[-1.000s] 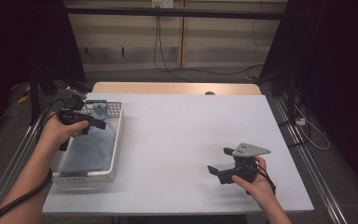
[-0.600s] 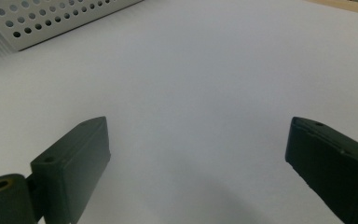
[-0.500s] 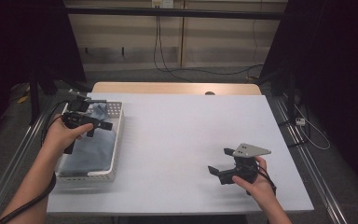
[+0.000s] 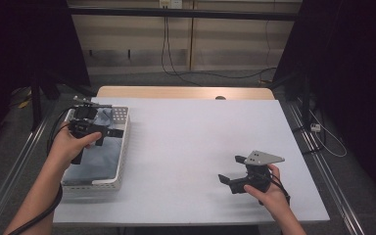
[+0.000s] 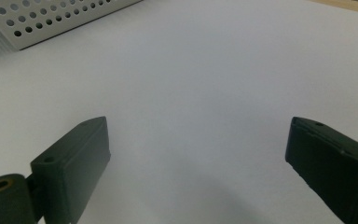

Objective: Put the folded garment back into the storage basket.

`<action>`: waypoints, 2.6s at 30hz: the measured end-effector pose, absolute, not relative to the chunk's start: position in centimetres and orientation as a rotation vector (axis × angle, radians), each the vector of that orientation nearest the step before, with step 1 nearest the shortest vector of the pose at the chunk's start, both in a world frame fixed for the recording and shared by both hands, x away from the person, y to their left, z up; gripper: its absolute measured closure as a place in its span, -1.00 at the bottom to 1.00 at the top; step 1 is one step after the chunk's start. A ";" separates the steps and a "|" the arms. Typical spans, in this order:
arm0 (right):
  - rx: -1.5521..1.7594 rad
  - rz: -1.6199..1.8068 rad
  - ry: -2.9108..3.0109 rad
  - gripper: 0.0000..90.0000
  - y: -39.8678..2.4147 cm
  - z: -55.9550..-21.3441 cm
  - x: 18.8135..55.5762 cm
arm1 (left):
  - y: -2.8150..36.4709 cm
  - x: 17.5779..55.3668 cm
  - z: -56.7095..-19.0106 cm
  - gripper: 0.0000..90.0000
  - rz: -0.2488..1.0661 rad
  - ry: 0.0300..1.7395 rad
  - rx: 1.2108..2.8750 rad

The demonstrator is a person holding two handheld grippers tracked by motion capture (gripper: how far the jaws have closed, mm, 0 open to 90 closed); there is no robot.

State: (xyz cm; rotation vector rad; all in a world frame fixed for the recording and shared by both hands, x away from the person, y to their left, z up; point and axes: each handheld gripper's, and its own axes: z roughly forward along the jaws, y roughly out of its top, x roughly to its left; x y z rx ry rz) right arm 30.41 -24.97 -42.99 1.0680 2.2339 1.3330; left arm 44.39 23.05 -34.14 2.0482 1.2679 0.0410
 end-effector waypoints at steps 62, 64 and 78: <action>1.082 1.344 2.226 -0.86 -25.6 -42.9 30.3 | 12.7 39.1 -35.2 -0.72 -0.079 0.887 2.100; 1.083 1.346 2.225 -0.86 -25.6 -42.9 30.3 | 12.5 39.0 -35.3 -0.72 -0.086 0.876 2.099; 1.084 1.345 2.228 -0.86 -25.6 -43.0 30.2 | 11.2 37.8 -36.2 -0.73 -0.100 0.836 2.109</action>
